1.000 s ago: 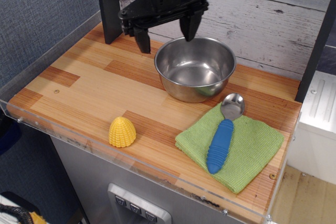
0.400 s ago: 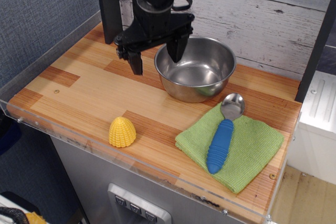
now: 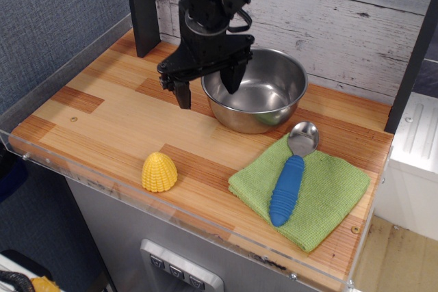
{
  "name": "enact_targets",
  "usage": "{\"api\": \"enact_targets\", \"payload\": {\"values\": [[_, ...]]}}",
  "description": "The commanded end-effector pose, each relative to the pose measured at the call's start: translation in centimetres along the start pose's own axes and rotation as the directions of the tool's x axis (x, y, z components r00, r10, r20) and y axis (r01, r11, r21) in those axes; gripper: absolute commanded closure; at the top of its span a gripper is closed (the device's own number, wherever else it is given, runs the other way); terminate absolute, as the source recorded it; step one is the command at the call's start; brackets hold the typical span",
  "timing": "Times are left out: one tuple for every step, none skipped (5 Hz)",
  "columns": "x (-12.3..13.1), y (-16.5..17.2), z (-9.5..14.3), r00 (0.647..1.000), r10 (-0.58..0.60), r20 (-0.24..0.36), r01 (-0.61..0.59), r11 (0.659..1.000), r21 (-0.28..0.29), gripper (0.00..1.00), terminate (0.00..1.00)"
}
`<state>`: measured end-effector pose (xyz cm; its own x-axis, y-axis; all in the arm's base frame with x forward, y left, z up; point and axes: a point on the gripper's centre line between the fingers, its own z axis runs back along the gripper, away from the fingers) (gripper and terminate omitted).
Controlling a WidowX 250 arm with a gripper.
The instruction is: Move the metal pot to the front left corner of the table.
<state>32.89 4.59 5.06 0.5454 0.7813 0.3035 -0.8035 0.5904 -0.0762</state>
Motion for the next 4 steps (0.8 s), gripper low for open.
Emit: {"api": "enact_targets", "payload": {"values": [[0.16, -1.15, -0.79, 0.999, -0.041, 0.016, 0.042, 0.999, -0.026, 1.0, 0.0], [0.21, -1.25, -0.29, 0.995, -0.082, 0.055, 0.082, 0.997, -0.005, 1.0, 0.0], [0.34, -1.17, -0.06, 0.996, -0.072, 0.057, 0.073, 0.997, -0.027, 1.0, 0.0], [0.45, -1.42, 0.07, 0.997, -0.051, 0.06, 0.055, 0.997, -0.053, 1.0, 0.0]]}}
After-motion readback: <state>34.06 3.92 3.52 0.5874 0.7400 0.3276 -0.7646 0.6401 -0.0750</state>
